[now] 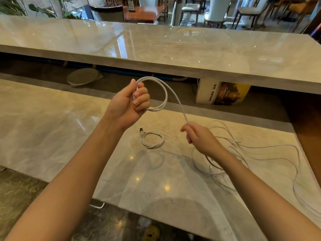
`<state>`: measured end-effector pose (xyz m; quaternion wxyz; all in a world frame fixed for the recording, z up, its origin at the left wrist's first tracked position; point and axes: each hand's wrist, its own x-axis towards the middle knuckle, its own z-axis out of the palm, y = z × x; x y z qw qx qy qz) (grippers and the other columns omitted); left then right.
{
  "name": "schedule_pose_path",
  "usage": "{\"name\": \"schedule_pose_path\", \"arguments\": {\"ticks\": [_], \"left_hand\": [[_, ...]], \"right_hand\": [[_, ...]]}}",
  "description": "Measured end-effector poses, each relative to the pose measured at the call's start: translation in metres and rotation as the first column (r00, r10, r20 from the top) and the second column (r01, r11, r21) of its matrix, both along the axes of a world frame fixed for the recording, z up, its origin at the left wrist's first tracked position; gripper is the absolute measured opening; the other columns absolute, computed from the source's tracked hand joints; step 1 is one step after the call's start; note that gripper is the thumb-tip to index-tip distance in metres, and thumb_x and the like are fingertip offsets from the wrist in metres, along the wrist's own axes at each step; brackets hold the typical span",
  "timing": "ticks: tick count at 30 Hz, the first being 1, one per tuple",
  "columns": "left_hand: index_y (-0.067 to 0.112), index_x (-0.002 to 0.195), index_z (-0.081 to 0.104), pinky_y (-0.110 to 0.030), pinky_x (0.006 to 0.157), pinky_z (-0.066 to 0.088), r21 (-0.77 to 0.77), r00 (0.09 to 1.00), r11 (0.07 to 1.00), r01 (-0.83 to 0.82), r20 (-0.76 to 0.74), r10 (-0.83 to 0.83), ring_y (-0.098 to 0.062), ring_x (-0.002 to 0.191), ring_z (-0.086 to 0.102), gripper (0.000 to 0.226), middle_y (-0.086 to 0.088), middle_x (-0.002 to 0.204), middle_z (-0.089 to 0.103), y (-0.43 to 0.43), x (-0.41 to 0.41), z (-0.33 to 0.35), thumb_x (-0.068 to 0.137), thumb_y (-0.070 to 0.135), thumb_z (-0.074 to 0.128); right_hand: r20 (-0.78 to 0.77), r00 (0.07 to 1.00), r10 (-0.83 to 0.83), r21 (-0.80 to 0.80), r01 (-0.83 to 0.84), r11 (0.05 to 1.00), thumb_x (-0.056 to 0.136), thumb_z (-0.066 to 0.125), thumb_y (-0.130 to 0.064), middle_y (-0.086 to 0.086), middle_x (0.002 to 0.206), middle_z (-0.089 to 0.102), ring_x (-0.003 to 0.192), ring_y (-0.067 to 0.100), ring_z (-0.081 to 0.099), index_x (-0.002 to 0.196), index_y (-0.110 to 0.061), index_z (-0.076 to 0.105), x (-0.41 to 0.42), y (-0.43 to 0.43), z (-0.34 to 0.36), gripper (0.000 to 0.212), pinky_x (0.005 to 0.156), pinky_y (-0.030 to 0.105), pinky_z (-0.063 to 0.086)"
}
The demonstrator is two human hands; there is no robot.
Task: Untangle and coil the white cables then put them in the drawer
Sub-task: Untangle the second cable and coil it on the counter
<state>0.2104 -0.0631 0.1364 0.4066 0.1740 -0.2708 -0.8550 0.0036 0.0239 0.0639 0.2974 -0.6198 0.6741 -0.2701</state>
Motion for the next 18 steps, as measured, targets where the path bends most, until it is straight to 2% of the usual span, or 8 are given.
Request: {"name": "schedule_pose_path", "arguments": {"ticks": [2,4,5,7,10,12,14,18], "left_hand": [[0.013,0.08,0.051,-0.016,0.044,0.023,-0.014,0.999,0.999,-0.042,-0.001,0.042,-0.004,0.043,0.033,0.034,0.005,0.056,0.039,-0.004,0.0,0.002,0.098,0.033,0.032],[0.013,0.081,0.051,-0.016,0.045,0.025,-0.048,0.998,0.997,-0.054,0.025,0.055,-0.004,0.044,0.033,0.033,0.005,0.057,0.039,-0.004,-0.001,0.002,0.098,0.033,0.031],[0.014,0.081,0.051,-0.016,0.045,0.026,-0.069,0.997,0.996,-0.052,0.046,0.055,-0.005,0.045,0.034,0.034,0.005,0.057,0.039,-0.004,-0.002,0.002,0.099,0.033,0.03],[0.015,0.082,0.05,-0.016,0.046,0.03,-0.104,0.996,0.994,-0.044,0.072,0.052,-0.005,0.045,0.034,0.035,0.005,0.056,0.039,0.0,-0.006,-0.001,0.1,0.033,0.027],[0.015,0.083,0.048,-0.018,0.048,0.036,-0.144,0.989,0.986,-0.082,0.107,0.098,-0.006,0.048,0.036,0.034,0.005,0.056,0.04,0.007,-0.016,-0.009,0.101,0.032,0.024],[0.016,0.083,0.047,-0.021,0.055,0.04,-0.165,0.978,0.976,-0.141,0.131,0.163,-0.008,0.053,0.04,0.033,0.005,0.057,0.042,0.014,-0.023,-0.014,0.102,0.03,0.024],[0.015,0.083,0.047,-0.024,0.067,0.042,-0.18,0.962,0.964,-0.194,0.157,0.222,-0.01,0.061,0.043,0.032,0.003,0.062,0.045,0.02,-0.028,-0.02,0.102,0.028,0.025],[0.011,0.086,0.053,-0.03,0.082,0.043,-0.248,0.928,0.955,-0.164,0.291,0.235,-0.016,0.08,0.05,0.029,-0.004,0.08,0.054,0.026,-0.025,-0.028,0.1,0.022,0.031]], "right_hand": [[-0.181,0.979,0.093,0.063,-0.083,0.995,0.1,0.035,-0.032,0.008,0.087,0.064,0.081,0.025,0.059,0.109,-0.014,0.056,0.008,0.004,-0.008,0.03,0.073,0.039,0.048],[-0.179,0.973,0.145,0.088,-0.131,0.987,0.1,0.035,-0.033,0.007,0.086,0.065,0.079,0.023,0.06,0.11,-0.013,0.056,0.02,0.006,-0.006,0.031,0.071,0.037,0.049],[-0.075,0.988,0.136,0.088,-0.129,0.988,0.1,0.035,-0.033,0.004,0.08,0.065,0.07,0.017,0.059,0.108,-0.012,0.057,0.026,0.004,-0.001,0.031,0.064,0.033,0.048],[0.284,0.958,0.052,0.11,-0.087,0.99,0.1,0.035,-0.033,0.001,0.073,0.064,0.053,0.01,0.05,0.109,-0.013,0.059,0.037,-0.001,0.015,0.032,0.049,0.024,0.043],[0.682,0.726,-0.087,0.155,-0.027,0.987,0.1,0.031,-0.04,0.006,0.075,0.067,0.044,0.01,0.038,0.108,-0.012,0.058,0.047,-0.011,0.037,0.04,0.04,0.022,0.036],[0.765,0.631,-0.129,0.143,0.029,0.989,0.098,0.036,-0.04,0.004,0.072,0.064,0.042,0.007,0.034,0.103,-0.009,0.059,0.05,-0.016,0.042,0.039,0.039,0.019,0.029],[0.788,0.597,-0.149,0.12,0.088,0.989,0.098,0.042,-0.032,0.001,0.065,0.055,0.041,0.005,0.032,0.099,-0.007,0.059,0.049,-0.02,0.042,0.03,0.038,0.017,0.025],[0.725,0.666,-0.175,0.085,0.166,0.982,0.099,0.042,-0.023,-0.002,0.058,0.044,0.042,0.005,0.033,0.085,-0.01,0.056,0.038,-0.022,0.042,0.023,0.039,0.017,0.027]]}}
